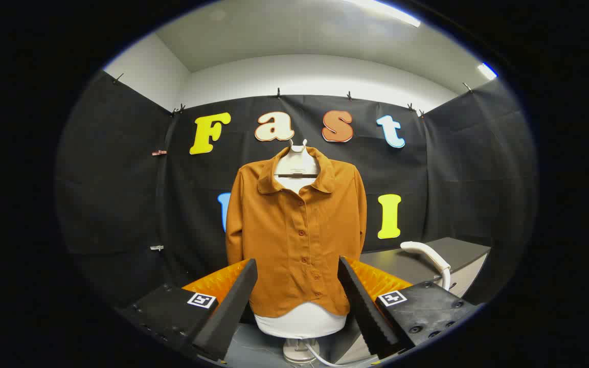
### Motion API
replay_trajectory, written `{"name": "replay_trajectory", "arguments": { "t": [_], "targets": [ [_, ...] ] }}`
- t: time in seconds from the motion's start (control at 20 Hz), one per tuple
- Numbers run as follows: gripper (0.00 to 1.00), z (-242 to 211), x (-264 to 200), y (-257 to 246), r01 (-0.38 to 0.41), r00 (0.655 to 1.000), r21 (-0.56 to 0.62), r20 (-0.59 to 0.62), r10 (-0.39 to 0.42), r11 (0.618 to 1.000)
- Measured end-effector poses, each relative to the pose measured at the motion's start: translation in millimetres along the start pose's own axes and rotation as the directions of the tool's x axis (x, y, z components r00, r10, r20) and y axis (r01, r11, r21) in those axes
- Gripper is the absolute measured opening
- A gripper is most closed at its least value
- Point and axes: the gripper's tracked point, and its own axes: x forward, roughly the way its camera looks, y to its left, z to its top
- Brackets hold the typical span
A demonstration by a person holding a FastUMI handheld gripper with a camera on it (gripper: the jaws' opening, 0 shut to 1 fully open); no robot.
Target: Iron the clothes twice with a garment steamer, once on the left side and once on the right side.
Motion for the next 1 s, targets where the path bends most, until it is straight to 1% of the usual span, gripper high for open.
{"name": "replay_trajectory", "arguments": {
  "t": [0.55, 1.0],
  "targets": [
    [0.99, -8.8, 3.6, 3.7, -0.012, 0.999, -0.015, -0.032, 0.012, 1.0],
    [0.99, -5.0, 1.8, -3.4, 0.024, 0.999, -0.006, -0.022, -0.024, 1.0]
  ]
}}
